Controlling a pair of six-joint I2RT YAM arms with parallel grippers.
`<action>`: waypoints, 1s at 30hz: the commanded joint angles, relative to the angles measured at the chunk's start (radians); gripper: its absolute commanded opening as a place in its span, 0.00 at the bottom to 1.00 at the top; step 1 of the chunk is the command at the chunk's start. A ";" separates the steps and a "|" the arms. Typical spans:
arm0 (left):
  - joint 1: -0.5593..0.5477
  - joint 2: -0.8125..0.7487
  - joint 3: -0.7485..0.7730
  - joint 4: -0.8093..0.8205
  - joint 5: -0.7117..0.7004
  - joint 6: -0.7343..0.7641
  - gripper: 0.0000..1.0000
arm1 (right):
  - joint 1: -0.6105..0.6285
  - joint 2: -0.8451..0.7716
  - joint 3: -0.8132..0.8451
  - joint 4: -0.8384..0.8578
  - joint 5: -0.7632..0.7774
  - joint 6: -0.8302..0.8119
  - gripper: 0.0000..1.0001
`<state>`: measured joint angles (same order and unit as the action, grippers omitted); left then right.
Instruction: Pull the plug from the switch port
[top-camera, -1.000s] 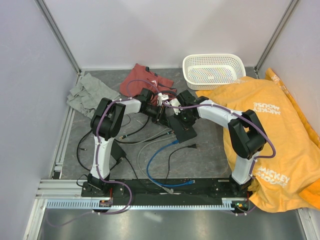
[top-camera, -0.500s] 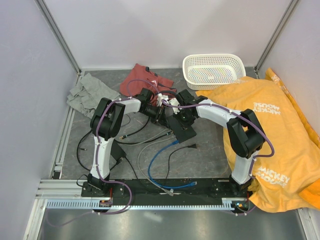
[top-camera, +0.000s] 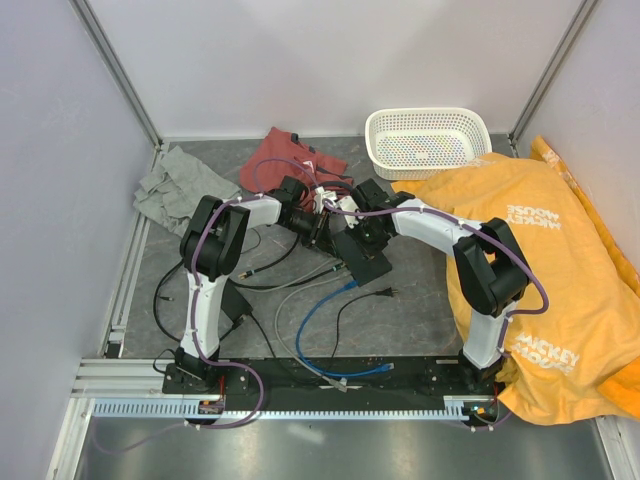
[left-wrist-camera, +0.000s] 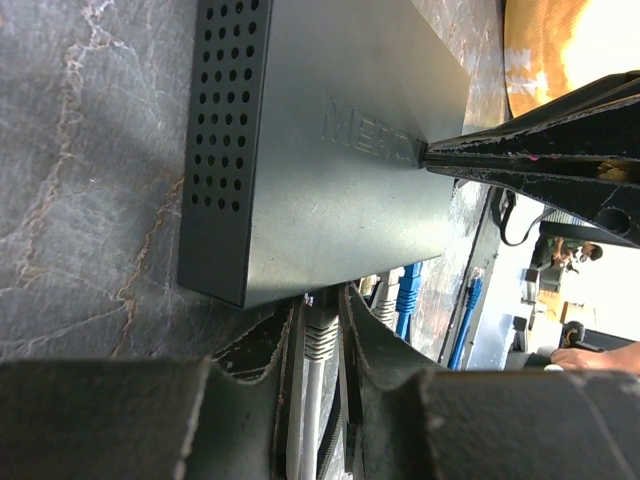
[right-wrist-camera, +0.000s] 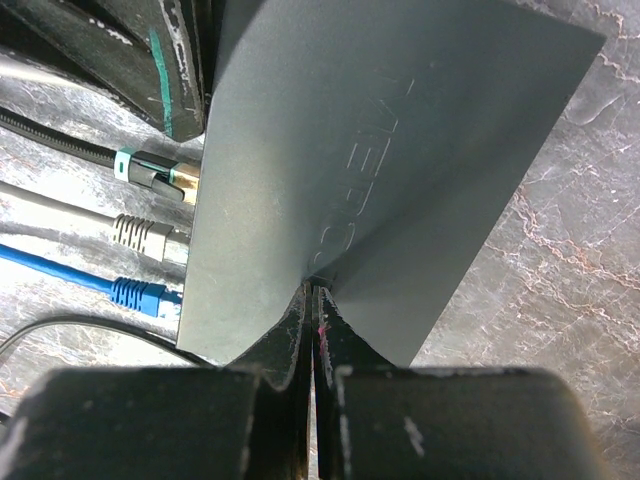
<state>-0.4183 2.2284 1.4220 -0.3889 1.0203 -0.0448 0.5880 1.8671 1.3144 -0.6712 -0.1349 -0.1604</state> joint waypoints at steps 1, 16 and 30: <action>-0.010 -0.016 -0.041 -0.059 -0.085 0.083 0.02 | 0.013 0.035 -0.003 0.059 0.008 -0.001 0.00; 0.010 -0.104 -0.129 -0.214 -0.112 0.214 0.02 | 0.013 0.047 0.002 0.059 0.020 0.001 0.00; 0.196 -0.317 -0.012 -0.421 -0.134 0.335 0.02 | 0.013 0.047 0.000 0.065 0.020 -0.001 0.00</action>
<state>-0.2695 2.0747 1.3388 -0.7261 0.9092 0.1947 0.6010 1.8683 1.3144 -0.6556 -0.1360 -0.1604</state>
